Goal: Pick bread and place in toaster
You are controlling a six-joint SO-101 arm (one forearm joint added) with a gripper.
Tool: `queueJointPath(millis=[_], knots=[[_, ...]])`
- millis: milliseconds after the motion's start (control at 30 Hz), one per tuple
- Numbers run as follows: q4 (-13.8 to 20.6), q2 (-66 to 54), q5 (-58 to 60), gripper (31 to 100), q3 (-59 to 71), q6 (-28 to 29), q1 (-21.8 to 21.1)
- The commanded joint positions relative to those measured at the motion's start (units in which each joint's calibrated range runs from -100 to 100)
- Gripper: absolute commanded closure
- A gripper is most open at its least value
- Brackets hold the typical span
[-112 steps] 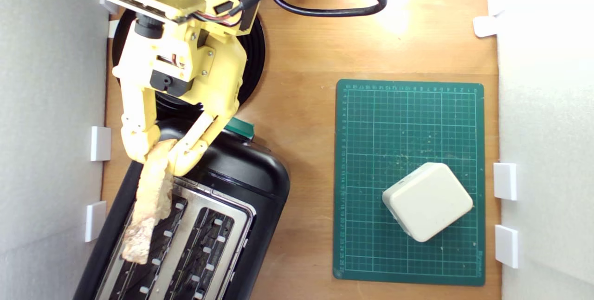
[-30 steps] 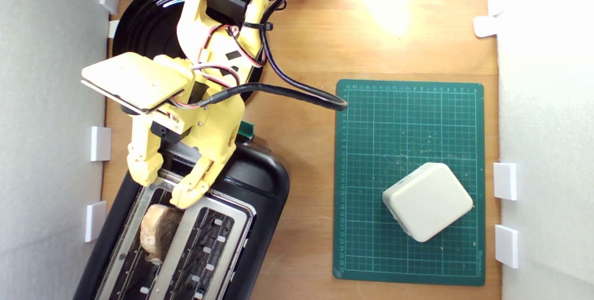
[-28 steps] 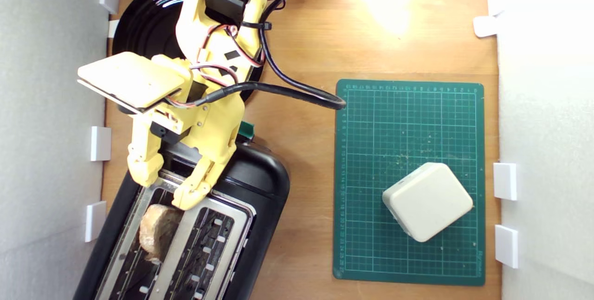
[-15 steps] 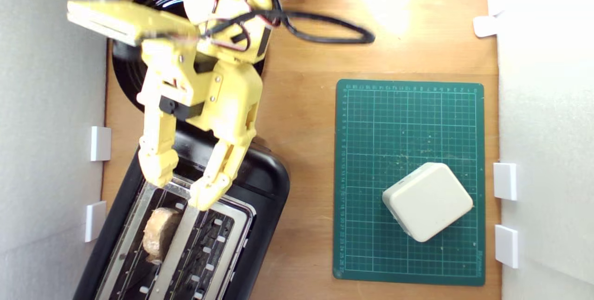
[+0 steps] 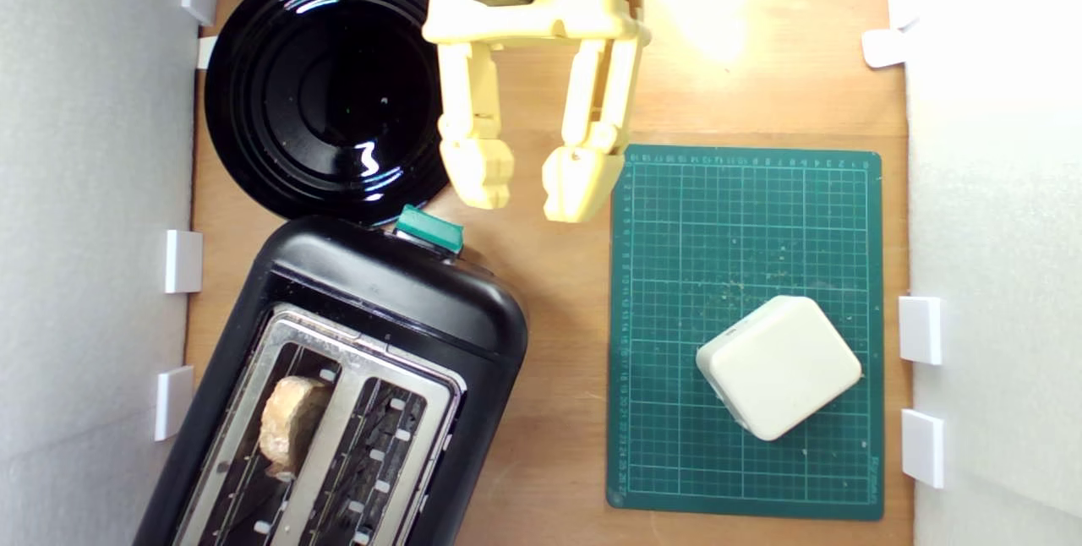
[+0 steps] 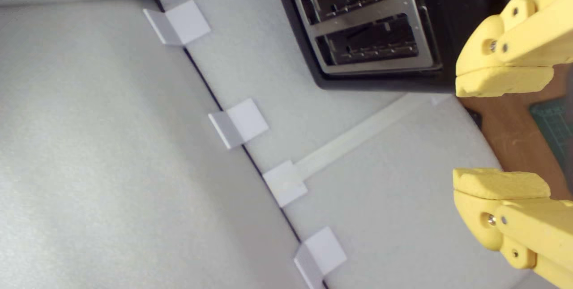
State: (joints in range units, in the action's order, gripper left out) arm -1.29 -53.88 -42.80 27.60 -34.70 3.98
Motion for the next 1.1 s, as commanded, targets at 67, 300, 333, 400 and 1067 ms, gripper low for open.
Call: queueJointPath(millis=[67,300,333,400,1067], knots=[[0.11,-12.34,0.39,59.9,16.66,-0.17,-4.79],[-0.89,-23.82,0.39,74.6,35.18,0.09,-10.19],[-1.07,-24.98,0.31,75.6,37.27,0.14,-10.83],[-1.98,-27.06,0.31,77.3,41.99,0.09,-11.72],[-2.07,-45.2,0.31,93.0,70.58,0.04,-11.96]])
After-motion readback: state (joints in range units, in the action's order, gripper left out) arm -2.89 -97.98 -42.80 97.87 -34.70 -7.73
